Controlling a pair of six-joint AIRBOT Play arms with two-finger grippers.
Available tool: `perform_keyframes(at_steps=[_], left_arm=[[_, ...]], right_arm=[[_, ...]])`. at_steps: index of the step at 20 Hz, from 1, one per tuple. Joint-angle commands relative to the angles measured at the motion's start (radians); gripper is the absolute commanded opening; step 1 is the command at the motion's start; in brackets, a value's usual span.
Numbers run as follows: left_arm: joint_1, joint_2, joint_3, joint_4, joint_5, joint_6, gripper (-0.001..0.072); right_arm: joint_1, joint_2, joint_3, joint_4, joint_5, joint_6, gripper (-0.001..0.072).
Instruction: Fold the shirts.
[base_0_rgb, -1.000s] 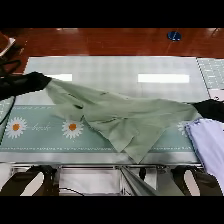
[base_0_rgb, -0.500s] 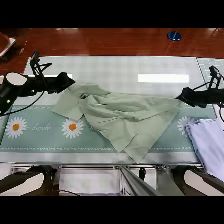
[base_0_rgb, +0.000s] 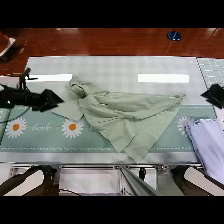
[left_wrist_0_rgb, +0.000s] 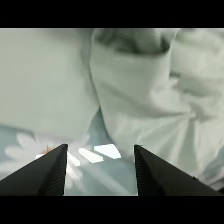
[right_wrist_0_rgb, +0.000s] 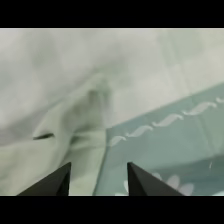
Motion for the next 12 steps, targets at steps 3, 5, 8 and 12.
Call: perform_keyframes(at_steps=[3,5,8,12], left_arm=[[-0.156,0.045,-0.358,-0.233,0.129,0.042,0.0509],[-0.264,0.035,-0.402,-0.288,0.238,0.041,0.0508],[-0.396,-0.008,-0.400,-0.362,0.391,0.037,0.0508],[-0.497,-0.116,-0.360,-0.495,0.480,0.117,0.0502]], right_arm=[[-0.090,0.105,-0.309,0.077,-0.074,-0.050,0.0407],[-0.090,0.105,-0.348,0.134,-0.077,-0.085,0.0406],[-0.090,0.105,-0.351,0.152,-0.080,-0.094,0.0407],[-0.090,0.105,-0.351,0.152,-0.079,-0.094,0.0406]])
